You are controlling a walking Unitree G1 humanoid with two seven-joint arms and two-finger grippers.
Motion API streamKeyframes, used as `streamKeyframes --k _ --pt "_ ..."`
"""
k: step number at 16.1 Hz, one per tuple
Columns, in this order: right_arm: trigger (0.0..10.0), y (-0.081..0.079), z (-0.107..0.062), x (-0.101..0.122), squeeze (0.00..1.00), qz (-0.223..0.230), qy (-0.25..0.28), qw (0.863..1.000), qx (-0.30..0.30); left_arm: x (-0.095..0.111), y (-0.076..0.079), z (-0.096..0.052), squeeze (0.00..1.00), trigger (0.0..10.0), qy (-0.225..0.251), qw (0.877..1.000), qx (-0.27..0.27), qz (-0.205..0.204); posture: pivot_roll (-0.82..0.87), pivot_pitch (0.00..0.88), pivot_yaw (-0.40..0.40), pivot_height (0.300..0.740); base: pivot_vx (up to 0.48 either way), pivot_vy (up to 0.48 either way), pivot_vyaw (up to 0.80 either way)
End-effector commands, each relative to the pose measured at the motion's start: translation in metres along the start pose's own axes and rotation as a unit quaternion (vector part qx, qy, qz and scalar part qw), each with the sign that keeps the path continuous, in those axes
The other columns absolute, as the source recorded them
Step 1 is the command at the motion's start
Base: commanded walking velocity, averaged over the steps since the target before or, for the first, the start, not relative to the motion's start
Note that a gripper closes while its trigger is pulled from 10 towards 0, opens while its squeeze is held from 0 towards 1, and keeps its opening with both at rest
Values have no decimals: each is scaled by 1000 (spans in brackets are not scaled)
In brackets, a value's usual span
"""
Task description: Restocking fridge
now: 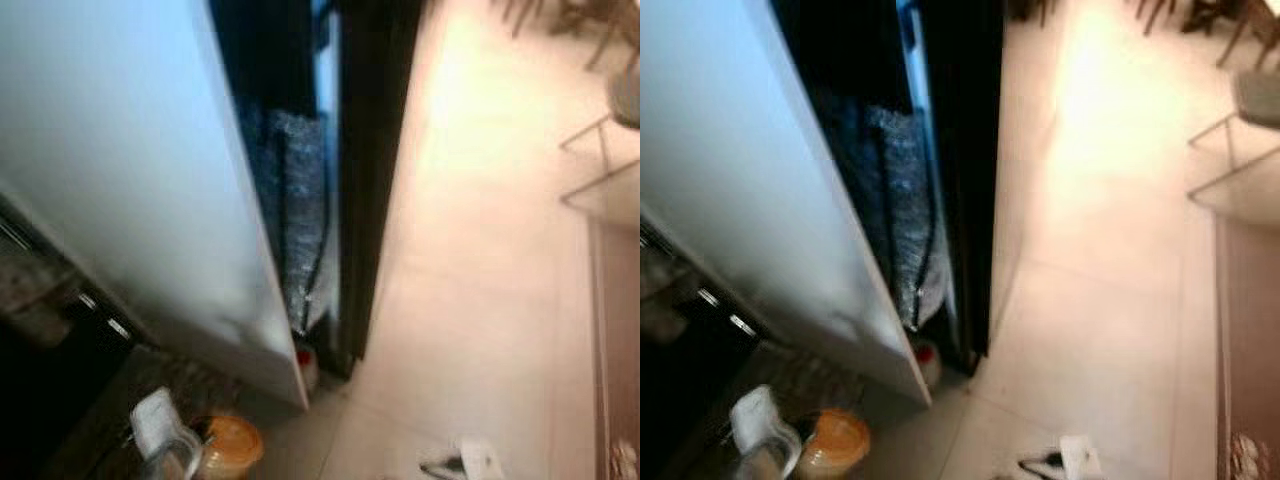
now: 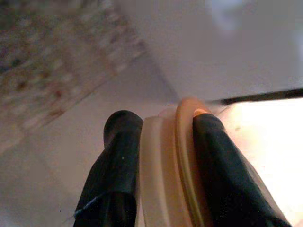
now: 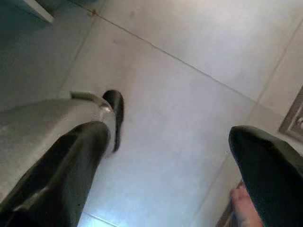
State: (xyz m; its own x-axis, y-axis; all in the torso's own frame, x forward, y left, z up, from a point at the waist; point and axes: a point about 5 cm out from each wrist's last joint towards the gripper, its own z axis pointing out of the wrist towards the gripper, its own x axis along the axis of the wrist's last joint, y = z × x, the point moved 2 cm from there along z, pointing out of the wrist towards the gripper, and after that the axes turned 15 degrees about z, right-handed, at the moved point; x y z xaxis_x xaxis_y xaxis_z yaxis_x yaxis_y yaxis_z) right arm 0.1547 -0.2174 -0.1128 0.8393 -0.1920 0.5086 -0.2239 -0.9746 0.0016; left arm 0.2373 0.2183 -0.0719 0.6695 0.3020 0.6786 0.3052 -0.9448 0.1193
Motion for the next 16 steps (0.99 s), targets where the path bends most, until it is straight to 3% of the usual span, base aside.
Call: streamKeyframes --k 1,5,8,9,10,11,12,13,15,16 --pt "10000 -5 0 -2 0 11 3 1000 2 -15 -18 -5 0 10000 -18 999 26 -3 -115 96 96 740 0 0 0" --pt "10000 -1 -2 4 0 82 62 994 -41 -16 -18 -5 0 10000 -19 999 26 1 -127 94 101 740 0 0 0" --pt "10000 8 -8 13 0 72 132 982 -112 -14 -20 -5 0 10000 -15 999 28 3 -135 101 107 740 0 0 0" --pt "10000 30 -12 42 0 62 192 971 -129 -14 -20 -5 0 10000 -15 999 28 7 -139 104 112 740 0 0 0" --pt "10000 58 -23 82 0 45 269 951 -145 -13 -21 -5 0 10000 -14 999 28 11 -154 104 119 740 0 0 0" --pt "10000 65 -31 101 0 42 314 937 -145 -12 -21 -5 0 10000 -13 999 27 12 -158 105 122 740 0 0 0" --pt "10000 60 -42 120 0 34 364 922 -126 -12 -21 -5 0 10000 -13 999 26 15 -158 100 123 740 0 0 0" --pt "10000 57 -46 127 0 31 382 916 -118 -12 -22 -5 0 10000 -14 999 26 16 -158 99 124 740 0 0 0" --pt "10000 7 -79 175 0 34 485 873 -40 -11 -23 -5 0 10000 -12 999 28 19 -163 87 122 740 0 0 0" --pt "10000 -19 -90 188 0 40 506 861 2 -12 -24 -5 0 10000 -10 999 31 18 -160 81 120 740 0 0 0"
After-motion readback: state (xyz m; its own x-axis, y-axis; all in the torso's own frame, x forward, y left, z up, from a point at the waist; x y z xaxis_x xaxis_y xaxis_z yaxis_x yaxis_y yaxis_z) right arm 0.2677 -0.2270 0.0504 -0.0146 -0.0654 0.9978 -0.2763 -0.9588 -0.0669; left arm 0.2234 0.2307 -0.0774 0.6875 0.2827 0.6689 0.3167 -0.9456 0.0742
